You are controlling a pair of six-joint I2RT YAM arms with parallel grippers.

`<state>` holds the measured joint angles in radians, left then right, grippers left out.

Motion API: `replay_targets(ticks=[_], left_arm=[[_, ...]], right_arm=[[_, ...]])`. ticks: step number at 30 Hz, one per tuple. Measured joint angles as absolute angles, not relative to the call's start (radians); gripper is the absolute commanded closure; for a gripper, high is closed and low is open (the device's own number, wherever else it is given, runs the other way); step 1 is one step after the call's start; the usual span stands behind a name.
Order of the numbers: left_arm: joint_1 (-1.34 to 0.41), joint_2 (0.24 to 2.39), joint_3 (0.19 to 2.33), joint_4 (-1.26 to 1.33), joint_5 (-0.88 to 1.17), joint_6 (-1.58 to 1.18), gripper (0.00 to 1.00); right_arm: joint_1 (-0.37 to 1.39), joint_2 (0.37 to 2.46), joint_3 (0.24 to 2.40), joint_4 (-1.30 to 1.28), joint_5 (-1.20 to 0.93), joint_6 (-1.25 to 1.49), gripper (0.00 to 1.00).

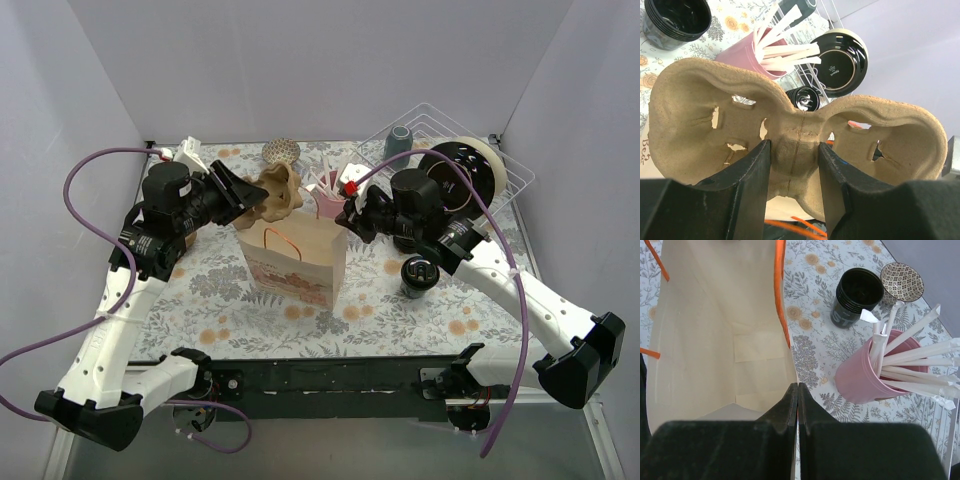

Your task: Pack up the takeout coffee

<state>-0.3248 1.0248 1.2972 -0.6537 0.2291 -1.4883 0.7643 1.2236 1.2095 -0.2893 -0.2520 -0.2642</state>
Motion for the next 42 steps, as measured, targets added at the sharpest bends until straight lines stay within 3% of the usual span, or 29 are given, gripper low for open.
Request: replay_targets(ticks=[20,42], left_arm=[[-0.328,0.946,1.190,-0.705,0.305,-1.293,0.88],[-0.542,1.027,1.284,-0.857,0.092,-1.365,0.92]], right_arm=[[0.777,1.242,1.221,-0.266,-0.183,-0.169,0.99],[0.845,1.246,1.221,-0.208,-0.076,-0.092,0.99]])
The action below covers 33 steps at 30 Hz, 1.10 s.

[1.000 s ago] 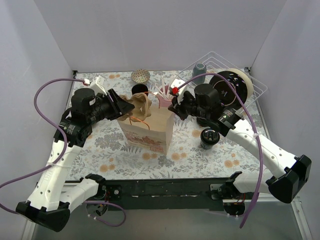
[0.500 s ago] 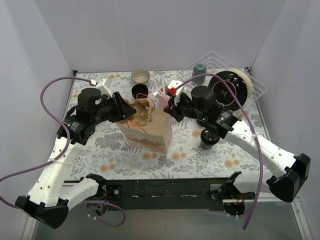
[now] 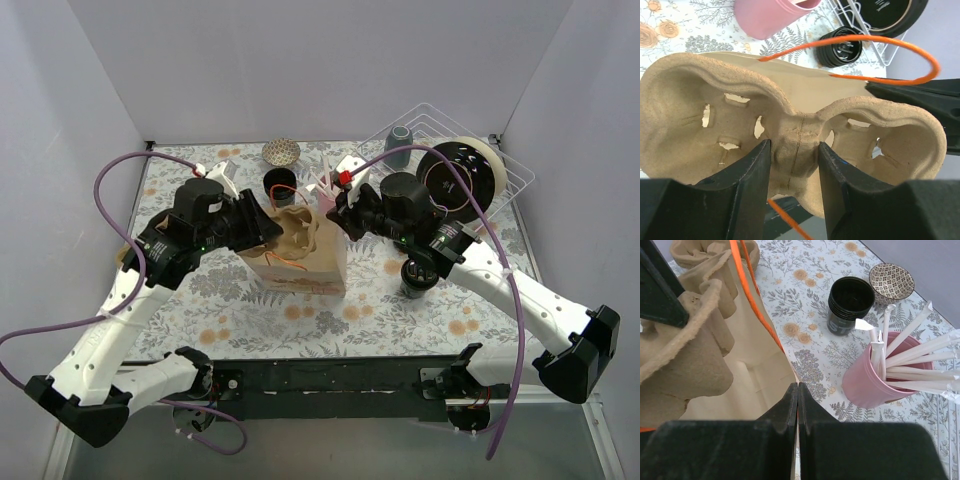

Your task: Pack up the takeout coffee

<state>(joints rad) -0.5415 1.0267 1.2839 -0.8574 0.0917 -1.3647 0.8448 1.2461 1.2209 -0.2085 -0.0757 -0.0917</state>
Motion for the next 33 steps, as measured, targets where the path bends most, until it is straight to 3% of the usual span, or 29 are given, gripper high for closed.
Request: replay_targets(ticks=[15,33], left_arm=[[-0.547,1.028,1.415,-0.859,0.161,-1.439,0.92],[-0.548,1.002,1.262,-0.711,0.141,-1.391,0.92]], right_arm=[[0.845,1.257,1.221,-0.205,-0.055,-0.050,0.99],[0.845,1.257,1.221,-0.206,-0.062,-0.044,0.99]])
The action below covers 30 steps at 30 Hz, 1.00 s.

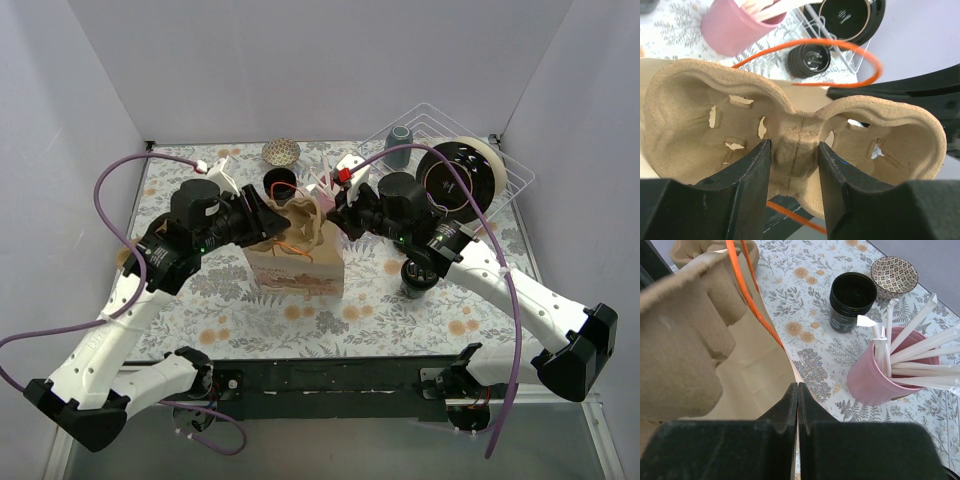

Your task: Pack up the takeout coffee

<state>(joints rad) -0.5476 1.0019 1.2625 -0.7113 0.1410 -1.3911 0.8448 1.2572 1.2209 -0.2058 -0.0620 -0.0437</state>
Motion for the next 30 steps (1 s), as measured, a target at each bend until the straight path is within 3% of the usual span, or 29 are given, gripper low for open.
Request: replay_targets(ticks=[10,30], left_arm=[[-0.548,0.944,1.135,-0.700,0.165,-1.420,0.92],[-0.548,1.052,1.267,-0.925,-0.031,-1.300,0.94]], right_arm=[[0.845,1.257,1.221,-0.207,-0.059,-0.044,0.99],[0.846,1.235,1.200,-0.193,-0.083,-0.051,0.99]])
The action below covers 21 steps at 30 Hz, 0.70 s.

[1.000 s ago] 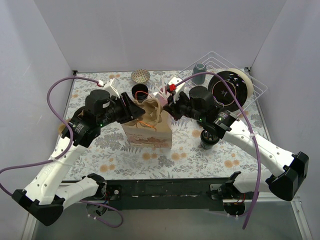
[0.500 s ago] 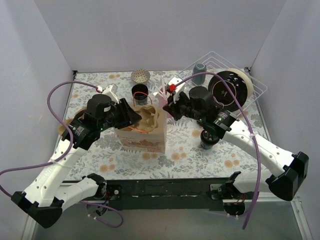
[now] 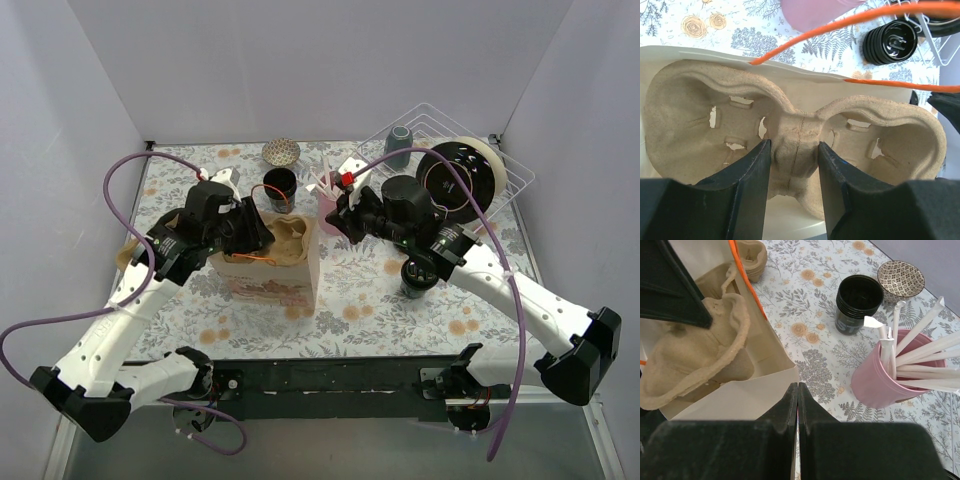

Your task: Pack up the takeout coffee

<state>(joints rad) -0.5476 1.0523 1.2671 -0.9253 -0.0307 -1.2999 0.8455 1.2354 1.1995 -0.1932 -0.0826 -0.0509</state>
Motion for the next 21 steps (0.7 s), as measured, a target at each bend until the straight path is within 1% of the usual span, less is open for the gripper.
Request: replay_targets(ticks=[3,4,5,10,13,14,17,21], left_arm=[[-0.548,1.057,1.267,-0.934,-0.030,-1.290,0.94],[-0.548,1.055,1.267,-0.934,-0.030,-1.288,0.94],[-0.548,1.053,1.267,-0.934,-0.030,-1.286,0.94],[-0.548,1.051,1.267,-0.934,-0.030,-1.267,0.94],[-0.548,1.051,1.264,-0.931,-0.029,-1.251,0.94],[-0.548,1.051,1.261,-0.928,-0.027,-1.247,0.94],[-0.548,1.051,1.253,-0.913,-0.017,-1.236,0.94],[-0.548,1.051,1.251,-0.905,-0.011,-1.225,0.94]], right_arm=[[0.846,1.231,1.193,-0.182,-0.106,-0.046,0.98],[0.846,1.232,1.193,-0.179,-0.109,-0.039,0.94],[0.846,1.232,1.193,-0.175,-0.109,-0.028,0.85],[0.846,1.246,1.212,-0.172,-0.115,0.020,0.79],[0.846,1.287,1.258,-0.183,-0.127,0.023,0.71],[0.846,1.302,1.272,-0.185,-0.135,0.021,0.66],[0.846,1.340,1.299,-0.194,-0.160,0.017,0.64],[0.846,1.381,1.328,-0.238,-0.203,0.002,0.66]])
